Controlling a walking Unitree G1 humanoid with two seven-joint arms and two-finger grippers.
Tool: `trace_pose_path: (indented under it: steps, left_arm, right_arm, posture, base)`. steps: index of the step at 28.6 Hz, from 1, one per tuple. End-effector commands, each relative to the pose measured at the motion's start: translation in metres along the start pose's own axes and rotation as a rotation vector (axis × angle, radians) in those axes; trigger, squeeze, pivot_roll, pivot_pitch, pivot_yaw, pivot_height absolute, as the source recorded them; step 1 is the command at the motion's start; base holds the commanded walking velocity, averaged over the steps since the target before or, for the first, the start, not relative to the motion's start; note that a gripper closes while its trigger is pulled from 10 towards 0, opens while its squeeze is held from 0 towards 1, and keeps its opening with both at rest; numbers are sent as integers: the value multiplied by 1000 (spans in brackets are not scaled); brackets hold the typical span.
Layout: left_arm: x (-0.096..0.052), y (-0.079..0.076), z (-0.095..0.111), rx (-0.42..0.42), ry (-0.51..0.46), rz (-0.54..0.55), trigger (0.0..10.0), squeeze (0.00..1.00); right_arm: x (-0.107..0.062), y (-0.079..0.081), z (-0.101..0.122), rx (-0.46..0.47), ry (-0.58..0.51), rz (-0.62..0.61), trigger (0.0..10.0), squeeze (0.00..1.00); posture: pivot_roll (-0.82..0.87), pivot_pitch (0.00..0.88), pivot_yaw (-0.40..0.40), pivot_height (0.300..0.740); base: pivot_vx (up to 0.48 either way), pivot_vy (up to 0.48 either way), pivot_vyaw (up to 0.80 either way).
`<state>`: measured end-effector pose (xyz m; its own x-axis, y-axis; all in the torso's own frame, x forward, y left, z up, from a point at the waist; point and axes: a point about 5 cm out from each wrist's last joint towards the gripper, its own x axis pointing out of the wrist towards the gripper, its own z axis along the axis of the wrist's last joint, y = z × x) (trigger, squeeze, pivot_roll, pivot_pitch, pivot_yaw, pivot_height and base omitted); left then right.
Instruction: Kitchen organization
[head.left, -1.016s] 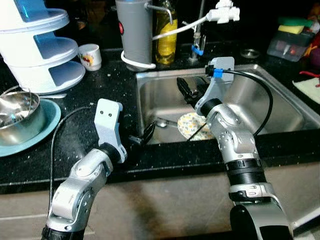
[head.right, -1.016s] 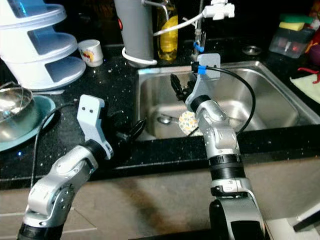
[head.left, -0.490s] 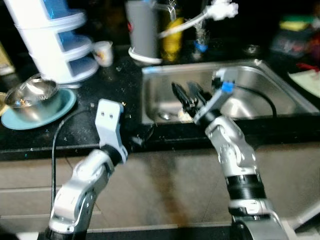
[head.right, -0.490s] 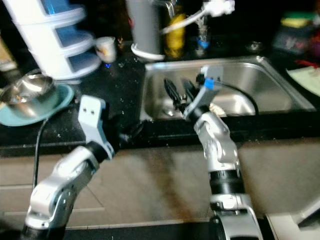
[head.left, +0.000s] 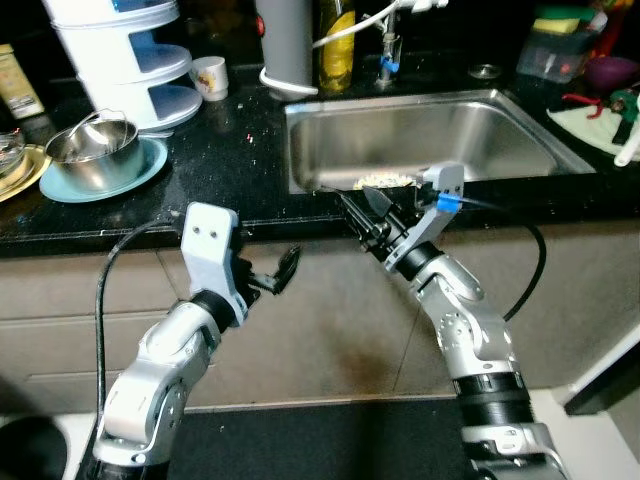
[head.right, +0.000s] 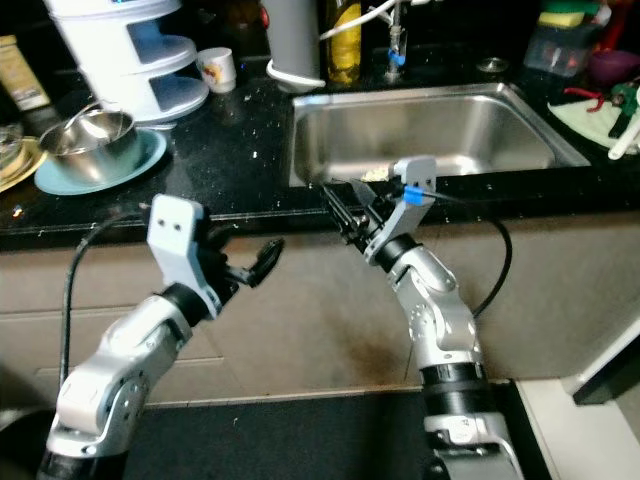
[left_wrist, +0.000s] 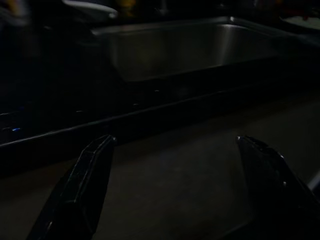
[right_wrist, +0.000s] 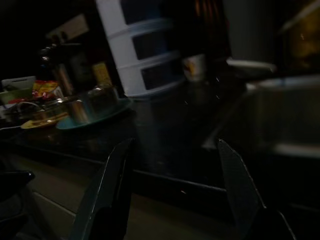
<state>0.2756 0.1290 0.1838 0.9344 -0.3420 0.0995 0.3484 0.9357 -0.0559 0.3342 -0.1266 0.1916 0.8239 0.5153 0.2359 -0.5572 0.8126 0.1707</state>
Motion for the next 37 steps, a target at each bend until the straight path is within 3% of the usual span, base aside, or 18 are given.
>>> trace_pose_path:
  steps: [1, 5, 6, 9, 20, 29, 37]
  left_arm:
    - [-4, 20, -8, 43, 30, 109, 10000, 0]
    - [-9, 38, -12, 35, 46, 235, 10000, 0]
    - [-12, 47, -15, -32, 47, 278, 10000, 0]
    - [-14, 52, -17, -14, 58, 303, 10000, 0]
    - [-14, 49, -23, 6, 67, 313, 10000, 0]
    - [-10, 51, -13, 15, 20, 322, 10000, 0]
    - [-9, 47, -10, 23, -5, 287, 10000, 0]
  right_arm:
    - [4, 11, -3, -8, 8, 43, 10000, 0]
    - [5, 12, -4, -9, 9, 47, 10000, 0]
    - [6, 13, -4, -16, 10, 49, 10000, 0]
    - [7, 13, -3, -20, 7, 54, 10000, 0]
    - [13, 18, 0, -36, -2, 64, 10000, 0]
    - [19, 28, 3, -51, -21, 90, 10000, 0]
    - [23, 27, 7, -42, -49, 52, 10000, 0]
  posture:
    - [11, 0, 14, 740]
    - [15, 0, 12, 740]
    - [15, 0, 12, 740]
    - [16, 0, 12, 740]
    - [19, 0, 14, 740]
    - [19, 0, 14, 740]
    - [19, 0, 15, 740]
  base:
    - [0, 0, 800]
    - [0, 0, 797]
    - [0, 0, 794]
    - [0, 0, 794]
    - [0, 0, 794]
    - [0, 0, 794]
    - [0, 0, 692]
